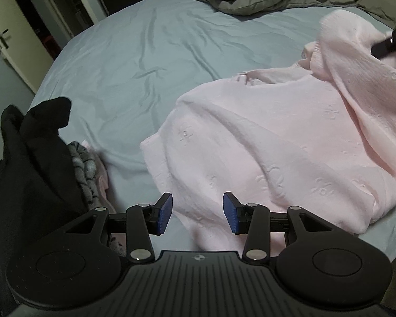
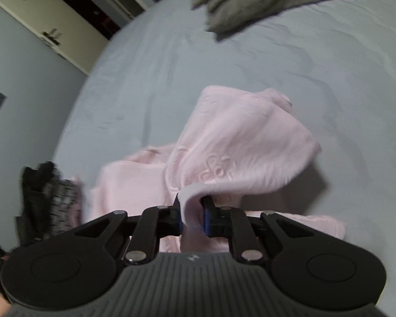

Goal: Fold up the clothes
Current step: 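Pinch the garment edge with the right gripper and fold it over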

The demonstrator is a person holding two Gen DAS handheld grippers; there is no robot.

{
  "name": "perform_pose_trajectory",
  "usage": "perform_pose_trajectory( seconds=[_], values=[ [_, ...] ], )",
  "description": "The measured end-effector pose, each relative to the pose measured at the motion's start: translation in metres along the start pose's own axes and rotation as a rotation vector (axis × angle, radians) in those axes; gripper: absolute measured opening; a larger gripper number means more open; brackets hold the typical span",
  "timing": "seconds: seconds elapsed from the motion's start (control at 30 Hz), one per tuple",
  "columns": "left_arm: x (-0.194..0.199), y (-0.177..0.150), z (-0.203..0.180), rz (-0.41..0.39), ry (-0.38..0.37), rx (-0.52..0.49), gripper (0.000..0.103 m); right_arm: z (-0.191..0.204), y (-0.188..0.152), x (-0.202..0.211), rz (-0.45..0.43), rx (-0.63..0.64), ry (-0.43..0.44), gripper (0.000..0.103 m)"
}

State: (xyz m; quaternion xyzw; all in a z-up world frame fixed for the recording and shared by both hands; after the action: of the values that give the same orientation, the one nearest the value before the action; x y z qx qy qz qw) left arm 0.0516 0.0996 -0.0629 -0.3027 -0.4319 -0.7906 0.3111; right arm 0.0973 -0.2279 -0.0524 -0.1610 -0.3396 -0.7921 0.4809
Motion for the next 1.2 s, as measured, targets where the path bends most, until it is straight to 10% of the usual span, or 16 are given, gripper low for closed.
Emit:
perform_pose_trajectory(
  seconds=[0.8, 1.0, 1.1, 1.2],
  values=[
    [0.004, -0.025, 0.053, 0.054, -0.017, 0.186, 0.04, 0.136, -0.029, -0.139, 0.167, 0.045, 0.237, 0.005],
    [0.004, -0.034, 0.059, 0.067, -0.013, 0.184, 0.04, 0.145, -0.037, -0.155, 0.218, 0.085, 0.211, 0.015],
    [0.006, -0.036, 0.061, 0.075, -0.028, 0.201, 0.04, 0.153, -0.034, -0.147, 0.205, 0.108, 0.235, 0.061],
    [0.01, -0.034, 0.063, 0.072, -0.055, 0.229, 0.04, 0.164, -0.03, -0.135, 0.184, 0.141, 0.259, 0.061]
  ],
)
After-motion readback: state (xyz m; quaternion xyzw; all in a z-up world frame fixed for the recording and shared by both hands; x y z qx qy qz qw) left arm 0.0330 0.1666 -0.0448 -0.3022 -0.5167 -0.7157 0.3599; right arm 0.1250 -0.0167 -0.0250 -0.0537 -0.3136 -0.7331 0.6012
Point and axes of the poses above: each gripper's, at about its wrist camera, not at the fingertips, and x roughly against the way its jaws point, z to its left, y to its top, the point moved 4 cm from there along -x, roughly the way its jaws point, and after that the axes turned 14 degrees about y, right-handed, at the moved point
